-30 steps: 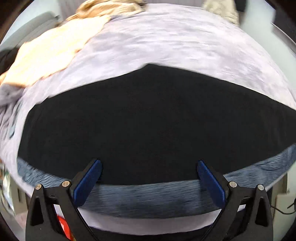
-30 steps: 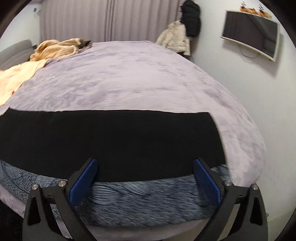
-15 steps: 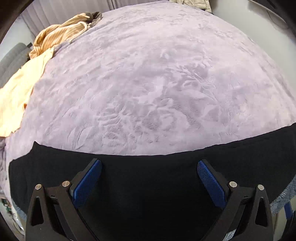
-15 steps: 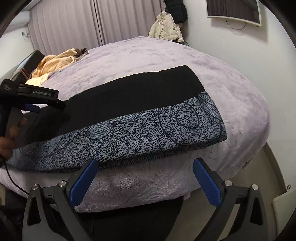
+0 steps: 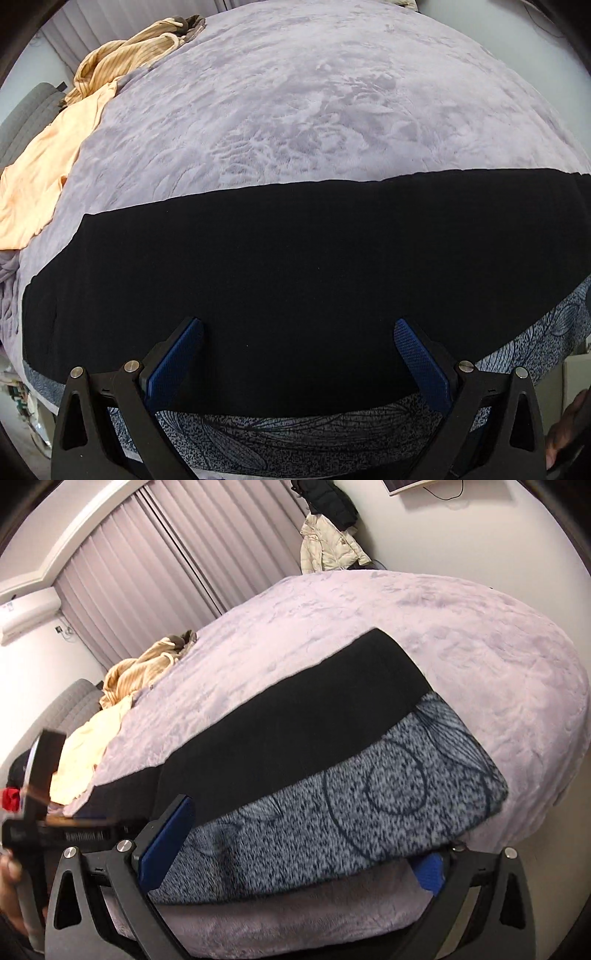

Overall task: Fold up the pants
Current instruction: 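Lift the folded trousers' edge with the right gripper and fold it over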

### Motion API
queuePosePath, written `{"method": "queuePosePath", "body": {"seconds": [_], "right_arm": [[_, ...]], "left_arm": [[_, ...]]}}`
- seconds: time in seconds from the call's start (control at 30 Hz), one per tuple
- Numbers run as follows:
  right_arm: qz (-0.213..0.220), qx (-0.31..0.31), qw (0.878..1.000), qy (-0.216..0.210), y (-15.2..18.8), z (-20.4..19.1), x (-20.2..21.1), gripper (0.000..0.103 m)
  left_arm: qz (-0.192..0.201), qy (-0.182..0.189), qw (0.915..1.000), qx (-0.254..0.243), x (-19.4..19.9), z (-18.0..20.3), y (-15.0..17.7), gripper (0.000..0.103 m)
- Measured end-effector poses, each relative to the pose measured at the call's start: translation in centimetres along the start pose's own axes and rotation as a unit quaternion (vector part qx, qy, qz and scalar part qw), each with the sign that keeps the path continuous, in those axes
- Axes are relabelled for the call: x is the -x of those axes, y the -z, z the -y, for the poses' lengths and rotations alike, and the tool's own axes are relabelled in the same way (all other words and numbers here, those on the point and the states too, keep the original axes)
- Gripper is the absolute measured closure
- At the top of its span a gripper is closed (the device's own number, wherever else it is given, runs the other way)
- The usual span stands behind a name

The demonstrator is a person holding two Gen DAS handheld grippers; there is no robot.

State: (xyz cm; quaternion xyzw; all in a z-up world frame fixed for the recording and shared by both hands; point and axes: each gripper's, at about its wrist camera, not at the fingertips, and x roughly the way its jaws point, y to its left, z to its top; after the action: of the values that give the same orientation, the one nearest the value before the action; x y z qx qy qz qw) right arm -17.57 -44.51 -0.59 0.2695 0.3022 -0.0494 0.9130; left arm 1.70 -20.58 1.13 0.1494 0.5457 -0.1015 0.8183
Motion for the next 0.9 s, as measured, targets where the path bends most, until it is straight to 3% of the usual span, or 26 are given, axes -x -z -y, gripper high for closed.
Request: {"method": "queuePosePath", "body": {"seconds": [0.13,0.33,0.4,0.43,0.47,0.53,0.67,0.73,0.9], "right_arm": [[0.015,-0.009,1.000,-0.023,-0.8,-0.3,-0.3,0.000],[0.020,0.026,0.999,-0.031,-1.2,-1.1,-2.1,0.001],[0.016,0.041,0.998,-0.036,-1.6,-1.7,-2.5,0.016],[0.006,0.046,0.998,-0.040,-1.8,-1.7,-2.9,0.040],[-0.006,0.048,0.998,-0.042,-2.1,-1.8,-3.5,0.056],[-0.017,0.056,0.998,-0.036,-2.3,-2.0,-4.2,0.067],[-0.012,0.074,0.997,-0.018,-2.9,-3.6,-3.3,0.081],[0.003,0.126,0.992,0.015,-3.0,-6.1,-2.2,0.082],[0.058,0.289,0.952,0.076,-1.8,-14.7,0.3,0.083]], "left_arm": [[0.001,0.004,1.0000,0.006,-0.2,0.0,0.5,0.000],[0.006,0.009,0.9999,0.007,-0.7,0.1,0.5,0.000],[0.008,0.010,0.9999,0.007,-0.9,0.1,0.5,0.000],[0.009,0.011,0.9999,0.009,-0.8,0.4,0.6,0.000],[0.009,0.013,0.9998,0.010,-0.8,0.4,0.6,0.000],[0.010,0.018,0.9997,0.012,-1.3,0.1,0.3,0.000],[0.021,0.015,0.9996,0.007,-1.5,0.5,0.4,0.000],[0.030,0.007,0.9995,0.001,-1.2,1.0,0.9,0.000],[0.038,0.024,0.9989,-0.010,-0.6,1.0,1.4,0.000]]}}
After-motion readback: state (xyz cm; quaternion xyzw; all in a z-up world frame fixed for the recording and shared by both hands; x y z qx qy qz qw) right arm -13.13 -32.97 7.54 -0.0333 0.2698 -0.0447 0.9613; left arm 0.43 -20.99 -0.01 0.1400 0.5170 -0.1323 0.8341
